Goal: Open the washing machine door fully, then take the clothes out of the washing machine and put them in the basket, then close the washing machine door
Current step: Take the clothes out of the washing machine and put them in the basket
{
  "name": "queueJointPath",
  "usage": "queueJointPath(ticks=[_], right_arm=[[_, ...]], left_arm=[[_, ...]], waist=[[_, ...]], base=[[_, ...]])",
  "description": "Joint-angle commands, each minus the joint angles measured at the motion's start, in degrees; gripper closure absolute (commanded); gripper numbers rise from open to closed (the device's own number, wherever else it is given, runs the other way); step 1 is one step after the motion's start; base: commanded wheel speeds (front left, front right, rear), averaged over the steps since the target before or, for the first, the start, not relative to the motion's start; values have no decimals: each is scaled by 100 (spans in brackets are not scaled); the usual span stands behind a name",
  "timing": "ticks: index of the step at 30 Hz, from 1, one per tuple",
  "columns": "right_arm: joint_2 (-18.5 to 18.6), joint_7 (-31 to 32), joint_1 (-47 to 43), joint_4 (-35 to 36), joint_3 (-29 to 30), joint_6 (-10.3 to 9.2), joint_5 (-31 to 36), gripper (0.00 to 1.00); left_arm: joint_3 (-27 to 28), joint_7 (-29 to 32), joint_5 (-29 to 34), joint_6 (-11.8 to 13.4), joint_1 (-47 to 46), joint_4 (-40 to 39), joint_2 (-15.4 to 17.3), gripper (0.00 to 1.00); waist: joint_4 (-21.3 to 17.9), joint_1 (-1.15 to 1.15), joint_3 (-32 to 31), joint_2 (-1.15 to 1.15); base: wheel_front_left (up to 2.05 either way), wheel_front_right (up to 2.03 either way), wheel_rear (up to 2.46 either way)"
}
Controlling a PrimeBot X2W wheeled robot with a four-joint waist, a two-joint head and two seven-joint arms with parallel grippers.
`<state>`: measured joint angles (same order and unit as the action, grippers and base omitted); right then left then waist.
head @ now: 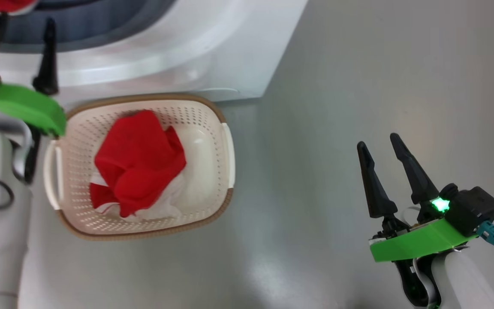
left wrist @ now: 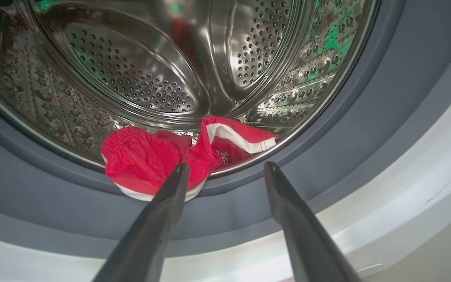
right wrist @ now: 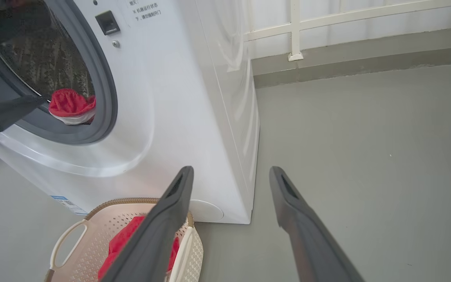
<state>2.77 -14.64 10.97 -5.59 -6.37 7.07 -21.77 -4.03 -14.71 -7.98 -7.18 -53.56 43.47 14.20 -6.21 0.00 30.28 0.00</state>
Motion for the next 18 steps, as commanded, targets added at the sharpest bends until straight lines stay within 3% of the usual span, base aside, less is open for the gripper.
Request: queueJointPath(ticks=[1,11,18], right_arm=[[10,-36,65,154,-166,42,-83,0],[10,-36,151,190,-391,42,-272,0],[10,-36,177,248,-541,42,-377,0]], left_arm=[[90,-29,86,-3,-309,128,344,0],[-178,3,435,225,-1664,1841,660,0],[-359,113,637,396,-2267,2569,1036,0]], waist=[[-317,0,317,0],[-665,0,525,0],[-890,0,696,0]], base=[[0,0,0],[0,0,0],[0,0,0]])
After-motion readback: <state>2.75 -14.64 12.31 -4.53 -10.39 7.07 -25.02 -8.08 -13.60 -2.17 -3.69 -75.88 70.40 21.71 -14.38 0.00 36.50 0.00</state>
